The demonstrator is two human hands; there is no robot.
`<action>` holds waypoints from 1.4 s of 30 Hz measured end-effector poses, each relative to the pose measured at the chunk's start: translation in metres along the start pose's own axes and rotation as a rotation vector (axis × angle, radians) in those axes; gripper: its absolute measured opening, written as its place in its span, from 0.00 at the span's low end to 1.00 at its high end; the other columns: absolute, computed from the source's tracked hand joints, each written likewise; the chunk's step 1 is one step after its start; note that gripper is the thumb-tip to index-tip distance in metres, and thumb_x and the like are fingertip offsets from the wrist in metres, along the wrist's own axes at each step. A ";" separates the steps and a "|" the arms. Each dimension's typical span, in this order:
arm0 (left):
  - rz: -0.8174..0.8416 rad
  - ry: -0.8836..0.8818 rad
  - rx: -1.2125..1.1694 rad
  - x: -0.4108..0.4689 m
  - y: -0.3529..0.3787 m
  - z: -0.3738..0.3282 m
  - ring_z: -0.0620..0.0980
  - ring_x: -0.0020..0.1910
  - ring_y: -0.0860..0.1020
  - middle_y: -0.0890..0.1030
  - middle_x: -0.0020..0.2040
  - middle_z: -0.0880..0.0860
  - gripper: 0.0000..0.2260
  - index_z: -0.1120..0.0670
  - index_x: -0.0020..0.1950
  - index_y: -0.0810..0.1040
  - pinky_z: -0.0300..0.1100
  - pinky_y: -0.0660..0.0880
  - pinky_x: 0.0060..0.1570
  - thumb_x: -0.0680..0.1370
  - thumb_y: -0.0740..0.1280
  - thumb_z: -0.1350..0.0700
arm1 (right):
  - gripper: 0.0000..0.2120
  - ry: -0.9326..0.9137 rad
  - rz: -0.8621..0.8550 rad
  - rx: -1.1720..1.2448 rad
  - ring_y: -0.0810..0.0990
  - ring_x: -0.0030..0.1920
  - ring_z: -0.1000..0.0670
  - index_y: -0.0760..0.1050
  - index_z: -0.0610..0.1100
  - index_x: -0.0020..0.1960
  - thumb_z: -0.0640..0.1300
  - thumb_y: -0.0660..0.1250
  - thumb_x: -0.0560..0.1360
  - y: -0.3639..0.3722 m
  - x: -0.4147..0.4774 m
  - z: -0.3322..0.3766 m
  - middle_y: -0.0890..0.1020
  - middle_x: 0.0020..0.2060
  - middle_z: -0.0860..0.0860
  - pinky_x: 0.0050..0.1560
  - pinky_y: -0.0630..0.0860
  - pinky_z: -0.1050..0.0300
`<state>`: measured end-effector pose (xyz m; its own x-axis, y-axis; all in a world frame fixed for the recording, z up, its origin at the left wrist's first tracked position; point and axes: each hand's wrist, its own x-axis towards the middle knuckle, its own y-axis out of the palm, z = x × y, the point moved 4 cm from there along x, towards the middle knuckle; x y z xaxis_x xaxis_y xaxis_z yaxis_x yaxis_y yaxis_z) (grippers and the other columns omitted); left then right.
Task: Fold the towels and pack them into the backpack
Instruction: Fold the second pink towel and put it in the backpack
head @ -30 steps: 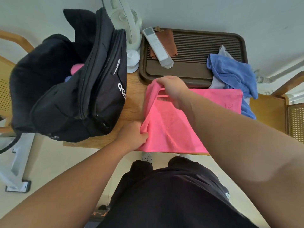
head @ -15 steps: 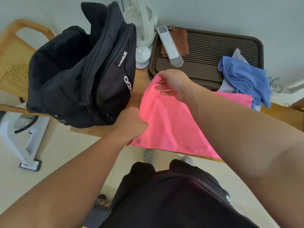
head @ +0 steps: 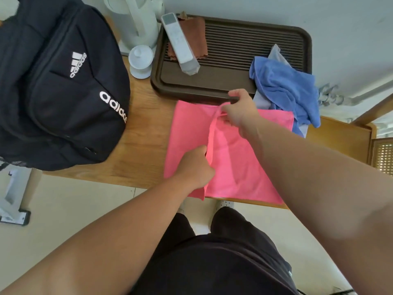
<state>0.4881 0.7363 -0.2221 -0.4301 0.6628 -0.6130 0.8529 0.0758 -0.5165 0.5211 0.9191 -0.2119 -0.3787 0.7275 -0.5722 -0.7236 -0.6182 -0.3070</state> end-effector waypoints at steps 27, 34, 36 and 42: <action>-0.301 0.205 0.374 0.016 0.027 0.004 0.58 0.57 0.75 0.76 0.58 0.56 0.15 0.54 0.64 0.74 0.52 0.73 0.55 0.79 0.66 0.51 | 0.30 -0.365 0.001 -0.837 0.64 0.73 0.39 0.68 0.47 0.74 0.54 0.69 0.75 -0.016 -0.025 -0.044 0.60 0.76 0.43 0.71 0.66 0.44; -0.101 0.169 0.803 0.047 0.019 0.053 0.59 0.79 0.33 0.33 0.81 0.56 0.47 0.51 0.81 0.36 0.59 0.38 0.78 0.74 0.51 0.26 | 0.59 -0.402 0.292 -1.309 0.34 0.80 0.40 0.39 0.53 0.82 0.76 0.67 0.65 0.018 -0.030 -0.086 0.34 0.80 0.45 0.78 0.43 0.34; -0.075 0.211 0.840 0.051 0.022 0.065 0.59 0.78 0.29 0.29 0.79 0.55 0.48 0.51 0.81 0.33 0.60 0.36 0.77 0.72 0.47 0.24 | 0.67 -0.369 0.309 -1.365 0.29 0.78 0.38 0.32 0.54 0.80 0.82 0.65 0.57 0.016 -0.027 -0.100 0.30 0.79 0.45 0.76 0.38 0.30; -0.181 0.270 0.814 0.054 0.022 0.088 0.58 0.79 0.31 0.31 0.80 0.57 0.45 0.53 0.81 0.34 0.60 0.36 0.77 0.74 0.40 0.25 | 0.75 -0.392 0.271 -1.399 0.25 0.76 0.35 0.28 0.52 0.79 0.85 0.63 0.49 0.024 -0.025 -0.114 0.27 0.77 0.42 0.74 0.37 0.27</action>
<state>0.4573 0.7078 -0.3192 -0.3658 0.8536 -0.3710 0.2582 -0.2899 -0.9216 0.5787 0.8521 -0.2916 -0.7012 0.4374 -0.5630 0.4387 -0.3578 -0.8243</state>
